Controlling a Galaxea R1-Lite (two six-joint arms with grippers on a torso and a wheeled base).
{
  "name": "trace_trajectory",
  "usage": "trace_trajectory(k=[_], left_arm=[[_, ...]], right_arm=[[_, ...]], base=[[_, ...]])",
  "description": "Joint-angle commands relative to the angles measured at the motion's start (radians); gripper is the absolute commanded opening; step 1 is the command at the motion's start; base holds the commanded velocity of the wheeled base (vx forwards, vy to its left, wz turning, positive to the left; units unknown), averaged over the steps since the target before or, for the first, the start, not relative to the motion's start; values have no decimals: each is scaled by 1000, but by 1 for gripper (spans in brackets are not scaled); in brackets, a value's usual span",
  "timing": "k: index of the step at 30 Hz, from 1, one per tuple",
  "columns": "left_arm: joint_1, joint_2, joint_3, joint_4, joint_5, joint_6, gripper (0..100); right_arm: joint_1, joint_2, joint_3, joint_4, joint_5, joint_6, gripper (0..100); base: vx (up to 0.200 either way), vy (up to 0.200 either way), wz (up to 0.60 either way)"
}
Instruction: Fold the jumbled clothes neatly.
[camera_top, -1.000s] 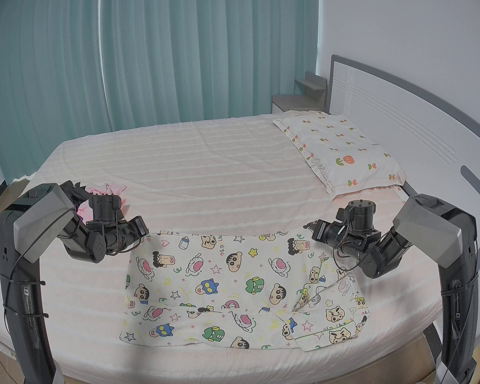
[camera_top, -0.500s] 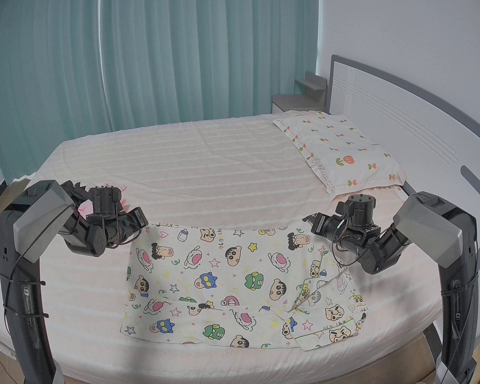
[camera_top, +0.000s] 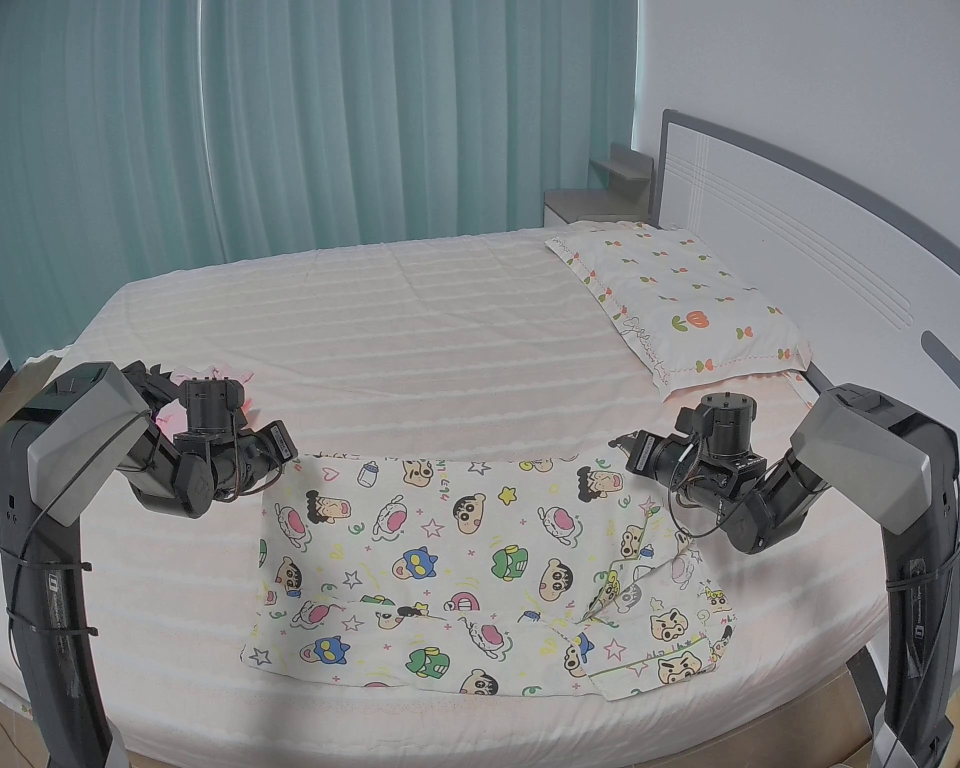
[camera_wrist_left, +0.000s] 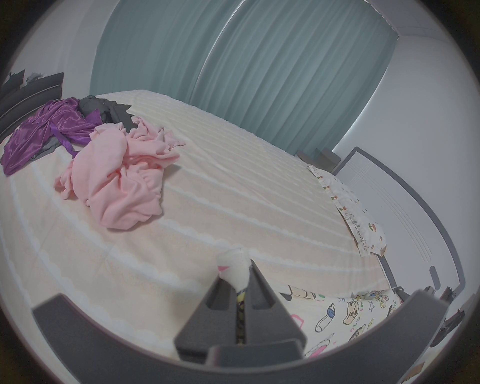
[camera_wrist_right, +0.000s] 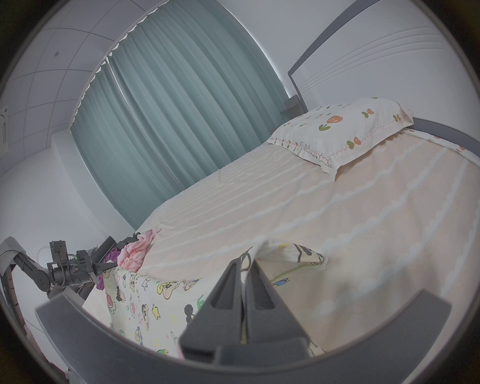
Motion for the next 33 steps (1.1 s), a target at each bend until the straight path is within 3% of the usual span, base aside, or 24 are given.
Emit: trace_trajectory(k=[1,9,11,21,33], left_arm=[[-3,-35,49,-3,-3,1,0],[-3,-74,99,-9,-4,1,0],[-1,-103,132,-9,-9,1,0],[-1,-153,260,-17,-15,36,0],[-1,-184,446,-115,-29,86,0]], right_arm=[[0,-61,75,-8,8,-3,0],[2,-96,193,-60,22,-46,0],[6,-99,263,-140,20,-62,0],[14,-124,434,-249,20,-106,0],[43,-131,656,-395,22,-174,0]], base=[[0,0,0],[0,0,0],[0,0,0],[0,0,0],[0,0,0]])
